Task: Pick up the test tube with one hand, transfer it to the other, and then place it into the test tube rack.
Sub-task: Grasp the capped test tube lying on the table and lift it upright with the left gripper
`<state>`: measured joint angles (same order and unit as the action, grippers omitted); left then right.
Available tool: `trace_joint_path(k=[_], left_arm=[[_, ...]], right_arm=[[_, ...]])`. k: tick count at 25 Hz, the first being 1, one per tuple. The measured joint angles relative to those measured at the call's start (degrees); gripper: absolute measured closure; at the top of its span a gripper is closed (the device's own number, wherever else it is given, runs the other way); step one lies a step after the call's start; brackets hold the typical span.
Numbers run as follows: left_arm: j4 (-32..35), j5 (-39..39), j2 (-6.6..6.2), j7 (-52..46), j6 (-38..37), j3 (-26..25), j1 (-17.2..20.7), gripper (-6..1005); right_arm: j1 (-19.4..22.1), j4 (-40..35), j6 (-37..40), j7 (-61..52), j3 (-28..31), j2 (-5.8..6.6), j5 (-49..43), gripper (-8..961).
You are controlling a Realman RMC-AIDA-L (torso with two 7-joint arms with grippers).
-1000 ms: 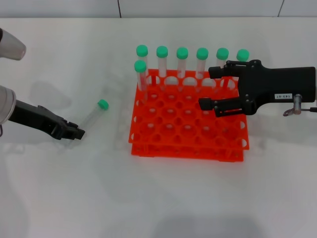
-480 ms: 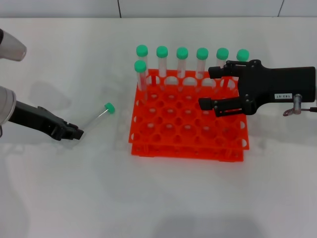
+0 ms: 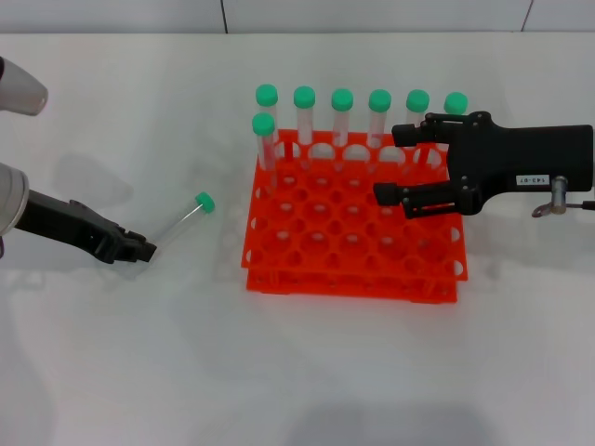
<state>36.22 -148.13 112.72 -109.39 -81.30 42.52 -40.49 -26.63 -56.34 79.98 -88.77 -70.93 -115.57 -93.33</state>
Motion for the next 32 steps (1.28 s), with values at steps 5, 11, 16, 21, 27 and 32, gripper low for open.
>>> trace_joint_path(k=[5, 11, 16, 21, 27, 32], left_arm=[[0.2, 0.3, -0.19, -0.3, -0.2, -0.6, 0.0, 802], [2.0, 0.6, -1.03, -0.2, -1.5, -5.8, 1.0, 799], [8.0, 6.3, -1.38, 1.0, -2.7, -9.2, 3.8, 797], [11.1, 18.4, -2.34, 3.5, -2.3, -9.2, 6.5, 794], [11.5, 32.5, -1.92, 10.9, -1.9, -9.1, 7.0, 792], [10.8, 39.4, -0.24, 17.5, -1.9, -8.6, 6.2, 789]], right_arm=[[0.1, 0.0, 0.0, 0.0, -0.1, 0.05, 0.5, 99], [0.2, -0.1, 0.0, 0.1, 0.1, 0.05, 0.7, 98], [0.2, -0.1, 0.0, 0.2, 0.2, 0.00, 1.1, 98], [0.3, 0.0, -0.3, 0.9, 0.2, 0.03, 2.1, 99], [0.4, -0.1, -0.5, 1.1, 0.3, 0.09, 2.5, 99], [0.3, -0.5, -0.5, 1.5, 0.4, 0.17, 3.4, 99]])
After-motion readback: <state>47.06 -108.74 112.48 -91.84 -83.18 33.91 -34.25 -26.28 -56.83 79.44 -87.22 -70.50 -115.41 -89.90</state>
